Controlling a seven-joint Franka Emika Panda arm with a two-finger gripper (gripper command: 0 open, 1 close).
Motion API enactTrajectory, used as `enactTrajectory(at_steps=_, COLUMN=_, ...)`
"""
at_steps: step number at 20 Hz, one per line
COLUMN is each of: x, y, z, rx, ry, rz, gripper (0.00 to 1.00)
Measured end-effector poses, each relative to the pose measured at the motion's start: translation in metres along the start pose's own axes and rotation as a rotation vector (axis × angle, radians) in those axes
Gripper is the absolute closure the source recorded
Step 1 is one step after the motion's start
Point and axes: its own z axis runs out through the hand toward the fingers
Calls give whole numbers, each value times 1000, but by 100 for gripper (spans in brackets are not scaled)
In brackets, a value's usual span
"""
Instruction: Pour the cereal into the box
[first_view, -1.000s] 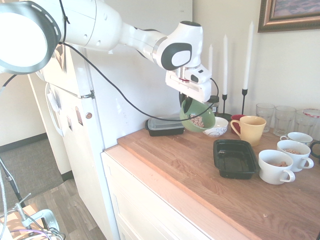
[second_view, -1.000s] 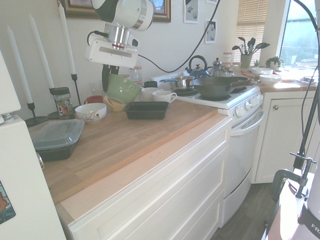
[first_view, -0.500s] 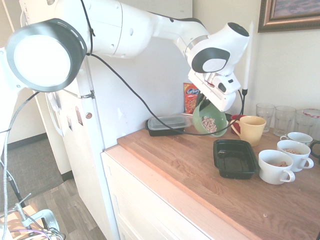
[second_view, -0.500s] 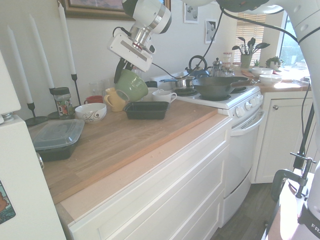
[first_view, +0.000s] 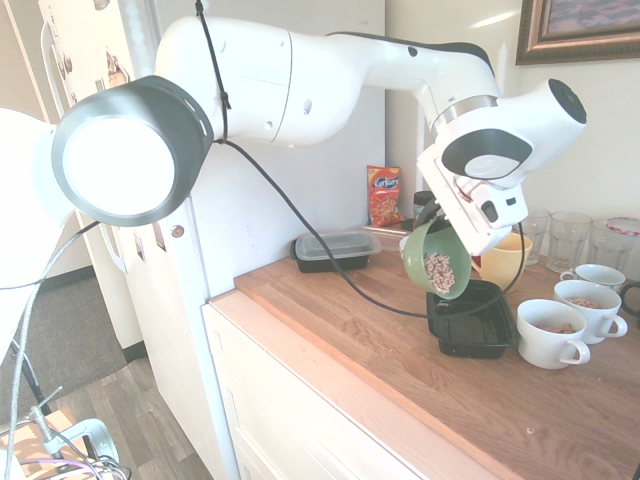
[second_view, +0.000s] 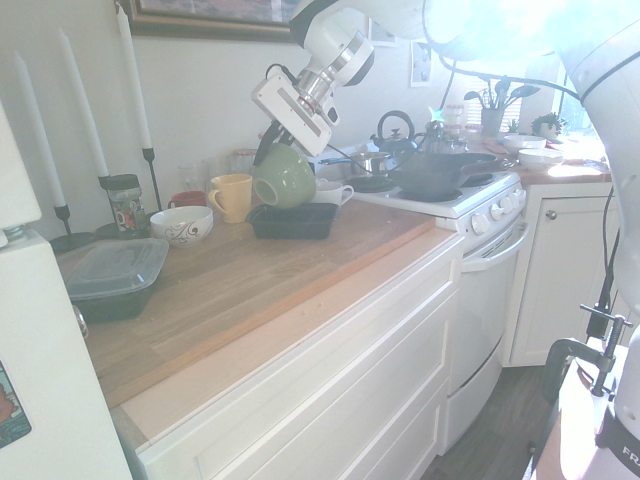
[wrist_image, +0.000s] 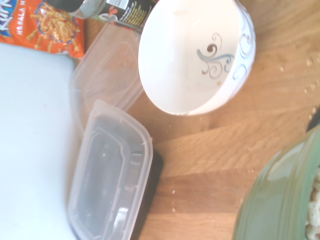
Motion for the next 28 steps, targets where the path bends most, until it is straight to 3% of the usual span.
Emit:
enactTrajectory(at_steps=12, x=44, y=10, z=4, rx=91, ry=-103, rz=16, gripper=100)
enactTrajectory(at_steps=22, x=61, y=28, z=-13, rx=236, ry=-274, rz=-6, gripper=100)
enactTrajectory(at_steps=28, x=56, y=22, z=-10, rx=250, ry=-315, rz=-30, gripper=100)
